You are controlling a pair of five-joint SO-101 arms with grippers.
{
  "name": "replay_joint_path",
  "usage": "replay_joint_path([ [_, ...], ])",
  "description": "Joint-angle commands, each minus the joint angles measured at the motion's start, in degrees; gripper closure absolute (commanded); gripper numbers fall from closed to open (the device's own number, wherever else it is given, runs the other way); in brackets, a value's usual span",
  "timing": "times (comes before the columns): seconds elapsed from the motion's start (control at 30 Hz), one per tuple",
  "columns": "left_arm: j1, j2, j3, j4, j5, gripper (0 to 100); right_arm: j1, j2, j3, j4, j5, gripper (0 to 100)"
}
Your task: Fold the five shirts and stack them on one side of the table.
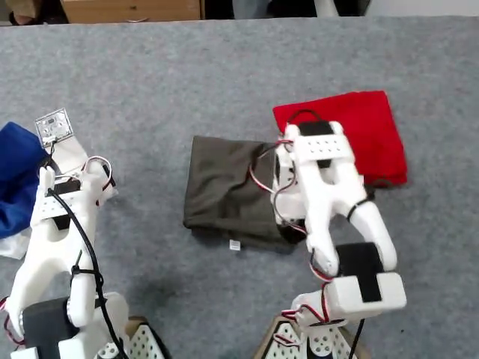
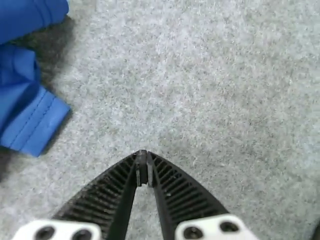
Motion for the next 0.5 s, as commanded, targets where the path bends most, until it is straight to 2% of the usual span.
replay_joint_path([
  [0.0,-0.1,-0.4,-0.7,-0.9,0.4,97,1.6,-4.0,-0.2,0.8,1.7,98.6],
  [0.17,0.0,-0.4,-0.7,-0.9,0.4,97,1.1,-4.1,-9.1,0.5,1.1,98.5],
  [0.27,0.0,-0.5,-0.7,-0.9,0.4,97,-0.5,-2.4,-12.9,-3.1,-0.3,98.5],
  [0.47,-0.1,-0.6,-0.7,-0.9,0.4,97,-3.3,10.2,-13.1,-7.6,-2.8,98.5],
])
